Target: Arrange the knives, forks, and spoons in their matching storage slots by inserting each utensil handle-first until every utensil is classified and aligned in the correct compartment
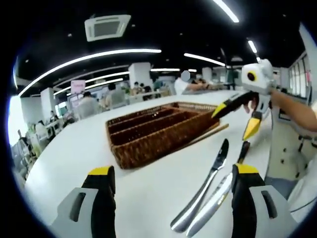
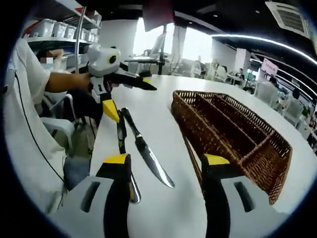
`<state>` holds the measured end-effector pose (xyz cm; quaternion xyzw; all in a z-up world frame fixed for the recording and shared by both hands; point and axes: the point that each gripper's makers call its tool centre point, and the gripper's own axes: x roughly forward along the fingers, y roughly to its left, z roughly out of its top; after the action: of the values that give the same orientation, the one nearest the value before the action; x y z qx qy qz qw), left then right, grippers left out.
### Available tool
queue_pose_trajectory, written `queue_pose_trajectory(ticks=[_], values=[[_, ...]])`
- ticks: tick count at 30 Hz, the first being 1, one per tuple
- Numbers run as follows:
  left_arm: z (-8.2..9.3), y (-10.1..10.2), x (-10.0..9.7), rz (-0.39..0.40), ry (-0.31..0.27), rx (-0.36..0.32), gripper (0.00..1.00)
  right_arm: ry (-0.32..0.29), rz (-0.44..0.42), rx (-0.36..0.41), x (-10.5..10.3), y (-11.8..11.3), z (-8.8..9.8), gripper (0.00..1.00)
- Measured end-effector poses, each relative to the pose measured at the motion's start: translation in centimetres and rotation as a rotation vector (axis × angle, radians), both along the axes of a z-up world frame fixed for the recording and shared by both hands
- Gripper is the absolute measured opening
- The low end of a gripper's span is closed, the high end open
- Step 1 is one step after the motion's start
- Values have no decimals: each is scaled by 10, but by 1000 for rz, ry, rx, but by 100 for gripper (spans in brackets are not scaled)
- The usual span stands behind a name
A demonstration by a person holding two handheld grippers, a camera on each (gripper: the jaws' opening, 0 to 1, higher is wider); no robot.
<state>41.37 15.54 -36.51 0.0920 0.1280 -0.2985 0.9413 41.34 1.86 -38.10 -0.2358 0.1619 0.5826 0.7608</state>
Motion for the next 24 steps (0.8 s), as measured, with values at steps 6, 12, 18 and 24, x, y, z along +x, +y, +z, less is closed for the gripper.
queue_pose_trajectory(ticks=[6,12,18,24], values=[[-2,-2,-4,-20,-1,5,97,31,101,-71,-7,8,-17,32],[-3,-1,-6,-21,1,13,97,70,150,-101,-5,16,-24,26],[1,-1,-7,-37,1,6,96,156,172,-103,-9,14,-27,20],[-1,-3,-5,-57,10,25,95,188,161,-172,-22,12,-27,15]])
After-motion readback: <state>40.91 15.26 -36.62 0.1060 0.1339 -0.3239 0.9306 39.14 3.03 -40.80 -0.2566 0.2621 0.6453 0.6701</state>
